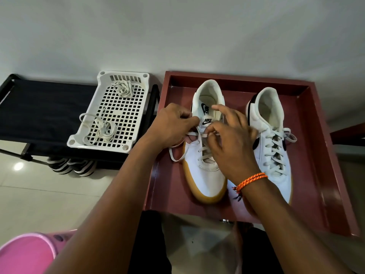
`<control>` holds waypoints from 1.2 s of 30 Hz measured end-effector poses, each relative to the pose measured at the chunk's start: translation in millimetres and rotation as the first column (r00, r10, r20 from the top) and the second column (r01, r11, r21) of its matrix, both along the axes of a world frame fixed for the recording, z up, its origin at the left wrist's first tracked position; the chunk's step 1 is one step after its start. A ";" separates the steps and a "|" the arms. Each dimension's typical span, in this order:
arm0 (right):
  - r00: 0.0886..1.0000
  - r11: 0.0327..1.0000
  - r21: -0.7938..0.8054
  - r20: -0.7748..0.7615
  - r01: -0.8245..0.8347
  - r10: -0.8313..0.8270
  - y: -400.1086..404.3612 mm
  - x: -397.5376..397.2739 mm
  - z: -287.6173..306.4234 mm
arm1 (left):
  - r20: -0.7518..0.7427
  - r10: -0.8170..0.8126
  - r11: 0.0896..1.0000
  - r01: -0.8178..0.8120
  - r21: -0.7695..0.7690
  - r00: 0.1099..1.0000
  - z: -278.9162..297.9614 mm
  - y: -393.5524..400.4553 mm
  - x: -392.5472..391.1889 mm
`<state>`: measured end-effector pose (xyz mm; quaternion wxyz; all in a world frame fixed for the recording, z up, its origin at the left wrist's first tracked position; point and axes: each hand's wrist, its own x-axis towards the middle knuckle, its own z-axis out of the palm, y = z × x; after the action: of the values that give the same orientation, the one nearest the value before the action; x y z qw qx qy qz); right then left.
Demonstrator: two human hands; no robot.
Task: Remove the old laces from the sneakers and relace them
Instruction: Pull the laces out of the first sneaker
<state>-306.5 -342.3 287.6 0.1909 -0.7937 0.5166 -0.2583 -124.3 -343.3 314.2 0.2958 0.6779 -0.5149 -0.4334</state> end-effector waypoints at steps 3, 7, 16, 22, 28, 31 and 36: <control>0.964 0.993 0.036 0.239 0.110 -0.115 -5.8 -1.0 2.5 | -0.011 -0.002 0.999 0.003 0.033 1.000 -0.9 -1.4 1.3; 0.818 0.971 0.149 0.524 0.189 -0.239 -14.2 -9.0 12.9 | -0.021 0.003 0.998 -0.002 0.069 1.000 2.5 -0.6 -2.5; 0.650 0.878 0.160 0.615 0.451 -0.446 -30.5 -32.9 18.6 | 0.135 0.028 0.999 -0.029 0.012 0.990 0.1 0.3 -8.7; 0.940 0.943 -0.039 0.096 0.331 -0.326 -18.6 -34.0 18.0 | 0.198 0.024 0.983 0.014 -0.185 0.980 7.7 3.6 -20.3; 0.993 0.960 0.254 0.010 -0.118 0.119 -17.4 -37.1 16.1 | 0.194 -0.268 0.962 0.249 0.116 0.944 14.9 9.2 -32.3; 0.980 0.921 0.352 -0.047 -0.166 0.194 -18.3 -43.7 14.0 | 0.149 -0.327 0.939 0.303 0.163 0.933 12.7 10.0 -35.9; 0.974 0.895 0.387 0.048 -0.224 0.223 -21.1 -50.8 15.3 | 0.041 -0.297 0.949 0.290 0.127 0.954 10.7 11.4 -36.7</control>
<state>-357.3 -363.3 302.8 0.3738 -0.7936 0.4628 -0.1278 -161.0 -331.9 324.8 0.1715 0.6228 -0.5920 -0.4820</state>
